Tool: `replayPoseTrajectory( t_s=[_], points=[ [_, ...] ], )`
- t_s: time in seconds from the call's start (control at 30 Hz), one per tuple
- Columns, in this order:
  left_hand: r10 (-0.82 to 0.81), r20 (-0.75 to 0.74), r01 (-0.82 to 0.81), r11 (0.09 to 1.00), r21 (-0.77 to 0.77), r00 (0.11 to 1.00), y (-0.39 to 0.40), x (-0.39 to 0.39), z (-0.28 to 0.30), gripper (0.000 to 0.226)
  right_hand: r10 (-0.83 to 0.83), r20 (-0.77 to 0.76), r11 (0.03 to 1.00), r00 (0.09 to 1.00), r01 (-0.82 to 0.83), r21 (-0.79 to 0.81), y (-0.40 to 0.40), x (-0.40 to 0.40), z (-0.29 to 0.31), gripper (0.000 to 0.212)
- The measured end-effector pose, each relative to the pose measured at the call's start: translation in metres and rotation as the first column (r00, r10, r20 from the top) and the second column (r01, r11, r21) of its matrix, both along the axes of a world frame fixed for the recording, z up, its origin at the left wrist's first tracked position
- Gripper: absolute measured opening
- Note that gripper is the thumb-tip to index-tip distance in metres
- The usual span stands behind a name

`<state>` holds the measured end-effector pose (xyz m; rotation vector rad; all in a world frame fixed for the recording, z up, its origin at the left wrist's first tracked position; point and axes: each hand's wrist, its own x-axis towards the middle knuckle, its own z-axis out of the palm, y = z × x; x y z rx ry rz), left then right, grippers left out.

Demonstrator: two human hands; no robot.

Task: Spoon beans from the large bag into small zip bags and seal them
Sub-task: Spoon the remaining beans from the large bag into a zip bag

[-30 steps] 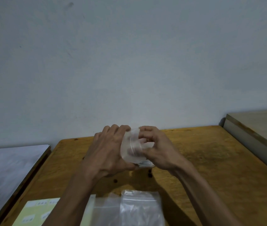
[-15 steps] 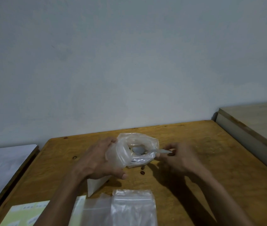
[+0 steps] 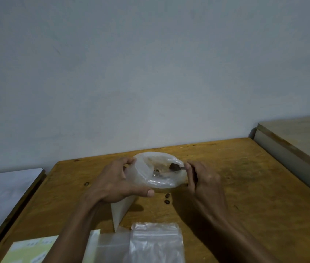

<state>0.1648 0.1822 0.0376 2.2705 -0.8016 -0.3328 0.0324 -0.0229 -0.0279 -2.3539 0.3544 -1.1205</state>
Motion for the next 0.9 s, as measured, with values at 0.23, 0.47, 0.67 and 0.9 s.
replayPoseTrajectory(
  t_s=[0.23, 0.47, 0.67, 0.9],
  points=[
    [-0.042, -0.024, 0.042, 0.999, 0.007, 0.999, -0.006, 0.000, 0.002, 0.131, -0.062, 0.041, 0.987, 0.997, 0.055, 0.149, 0.010, 0.005, -0.008, 0.019],
    [-0.051, -0.084, 0.044, 0.996, -0.078, 0.995, -0.009, -0.002, -0.007, 0.126, -0.178, 0.037, 0.883, 0.983, 0.143, 0.448, 0.018, 0.002, -0.008, 0.020],
    [-0.053, -0.074, 0.050, 0.998, -0.043, 0.996, -0.008, 0.002, -0.014, 0.132, -0.153, 0.055, 0.961, 0.987, 0.136, 0.239, 0.020, 0.001, -0.009, 0.018],
    [-0.030, -0.083, 0.028, 0.999, -0.025, 0.996, -0.010, 0.002, -0.020, 0.130, -0.224, -0.016, 0.715, 0.975, 0.175, 0.677, 0.027, 0.005, -0.005, 0.028]
  ],
)
